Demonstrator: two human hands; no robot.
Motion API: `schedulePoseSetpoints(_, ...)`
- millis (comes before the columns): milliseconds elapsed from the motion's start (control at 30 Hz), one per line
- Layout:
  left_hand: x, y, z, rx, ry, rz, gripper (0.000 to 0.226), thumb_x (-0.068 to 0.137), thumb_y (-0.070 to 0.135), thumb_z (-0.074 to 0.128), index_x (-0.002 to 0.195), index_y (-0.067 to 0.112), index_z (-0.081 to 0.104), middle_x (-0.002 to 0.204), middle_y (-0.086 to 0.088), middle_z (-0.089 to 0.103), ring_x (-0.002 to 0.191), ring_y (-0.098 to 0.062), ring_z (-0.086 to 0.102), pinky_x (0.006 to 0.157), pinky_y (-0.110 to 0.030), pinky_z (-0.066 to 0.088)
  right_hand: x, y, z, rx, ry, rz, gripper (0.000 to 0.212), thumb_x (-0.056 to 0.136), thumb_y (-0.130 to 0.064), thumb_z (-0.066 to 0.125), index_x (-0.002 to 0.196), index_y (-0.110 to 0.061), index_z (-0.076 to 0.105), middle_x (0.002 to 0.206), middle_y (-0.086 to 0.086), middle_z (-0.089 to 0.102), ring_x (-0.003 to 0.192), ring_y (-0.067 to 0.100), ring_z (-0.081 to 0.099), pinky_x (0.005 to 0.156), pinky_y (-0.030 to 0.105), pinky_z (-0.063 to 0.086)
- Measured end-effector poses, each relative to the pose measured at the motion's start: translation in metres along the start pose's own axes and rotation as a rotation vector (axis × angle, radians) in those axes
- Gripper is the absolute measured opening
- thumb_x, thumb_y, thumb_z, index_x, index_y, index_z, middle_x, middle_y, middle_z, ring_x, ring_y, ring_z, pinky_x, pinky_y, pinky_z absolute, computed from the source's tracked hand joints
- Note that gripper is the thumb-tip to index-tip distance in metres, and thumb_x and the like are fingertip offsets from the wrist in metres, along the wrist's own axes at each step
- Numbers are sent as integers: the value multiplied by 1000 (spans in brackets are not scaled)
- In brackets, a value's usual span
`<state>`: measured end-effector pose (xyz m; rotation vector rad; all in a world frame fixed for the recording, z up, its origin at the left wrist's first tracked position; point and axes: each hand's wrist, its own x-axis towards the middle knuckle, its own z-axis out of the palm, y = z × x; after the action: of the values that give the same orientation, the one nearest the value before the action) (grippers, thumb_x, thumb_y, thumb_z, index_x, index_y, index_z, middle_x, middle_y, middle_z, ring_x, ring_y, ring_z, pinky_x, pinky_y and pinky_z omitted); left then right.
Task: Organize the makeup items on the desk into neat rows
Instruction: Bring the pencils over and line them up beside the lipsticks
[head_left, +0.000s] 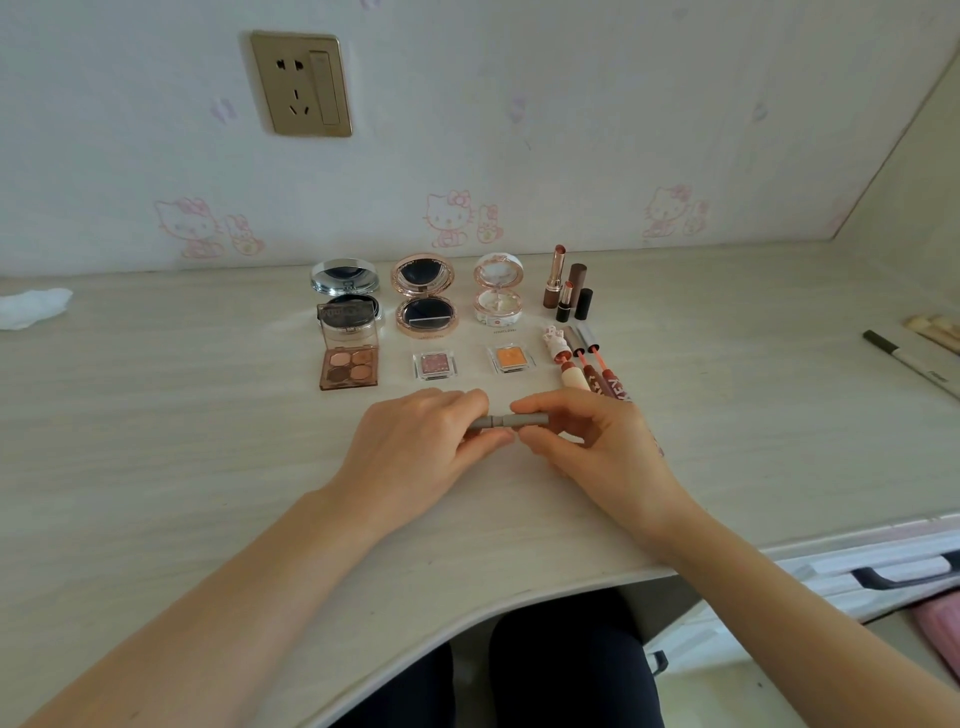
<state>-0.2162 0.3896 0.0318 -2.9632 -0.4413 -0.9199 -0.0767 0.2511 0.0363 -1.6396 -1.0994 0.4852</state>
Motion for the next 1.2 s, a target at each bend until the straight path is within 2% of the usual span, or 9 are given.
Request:
schedulePoseSetpoints(167, -1, 0, 0, -2, 14, 3, 35, 88, 55, 38, 71, 26, 45, 59, 14, 42, 55, -13, 48, 43, -24, 30, 1, -5, 1, 115, -1, 63, 18, 91, -18, 60, 107, -13, 69, 75, -1, 71, 56, 5, 57, 52, 22, 46)
schedulePoseSetpoints(367, -2, -1, 1, -26, -19, -33, 32, 89, 53, 45, 74, 24, 47, 64, 15, 38, 59, -8, 37, 45, -26, 34, 1, -2, 0, 109, 14, 48, 12, 90, -15, 61, 95, -13, 72, 73, -1, 70, 58, 7, 56, 57, 16, 44)
schedulePoseSetpoints(533, -1, -3, 0, -52, 32, -56, 31, 92, 44, 48, 79, 17, 57, 74, 10, 45, 68, -10, 43, 53, -23, 35, 0, -2, -1, 187, 123, 45, 12, 92, -11, 59, 95, -13, 70, 74, -1, 69, 59, 7, 57, 57, 17, 46)
schedulePoseSetpoints(667, -2, -2, -2, -150, 59, -93, 28, 92, 24, 41, 95, 10, 65, 89, 1, 55, 86, -16, 55, 64, -28, 45, -1, -2, -1, 272, 213, 42, 15, 93, -5, 55, 94, -11, 68, 75, 3, 66, 61, 15, 58, 58, 26, 49)
schedulePoseSetpoints(767, -1, -2, 0, -186, 94, -96, 31, 90, 12, 41, 107, 5, 65, 93, -5, 54, 87, -22, 54, 71, -35, 46, -1, -2, -1, 285, 254, 51, 17, 93, -4, 54, 100, -10, 68, 80, 2, 64, 65, 14, 60, 59, 28, 51)
schedulePoseSetpoints(900, 2, 2, -1, -243, 136, -98, 32, 92, 9, 46, 118, 3, 63, 97, -6, 55, 88, -20, 54, 78, -31, 44, -5, 0, -5, 235, 271, 33, 19, 93, -8, 58, 106, -13, 71, 83, 0, 66, 70, 14, 62, 61, 27, 52)
schedulePoseSetpoints(1000, 7, 10, -5, -376, 164, -140, 27, 90, 2, 58, 115, 6, 64, 93, -1, 54, 75, -10, 53, 70, -21, 44, -10, 0, -13, 188, 274, 10, 17, 90, -12, 62, 102, -18, 72, 83, 0, 68, 71, 14, 64, 60, 26, 52)
schedulePoseSetpoints(1100, 14, 20, -4, -471, 159, -210, 23, 85, 6, 65, 107, 11, 67, 84, 1, 58, 71, -12, 56, 67, -24, 48, -13, -2, -26, 155, 291, 2, 18, 88, -11, 64, 98, -24, 71, 83, -3, 71, 74, 11, 64, 60, 26, 52)
schedulePoseSetpoints(1200, 20, 32, -2, -554, 156, -282, 24, 81, 8, 71, 104, 16, 69, 72, 4, 62, 68, -12, 58, 63, -14, 46, -13, -2, -42, 95, 328, 13, 19, 88, -13, 65, 99, -27, 70, 87, -11, 72, 84, 6, 65, 69, 25, 52)
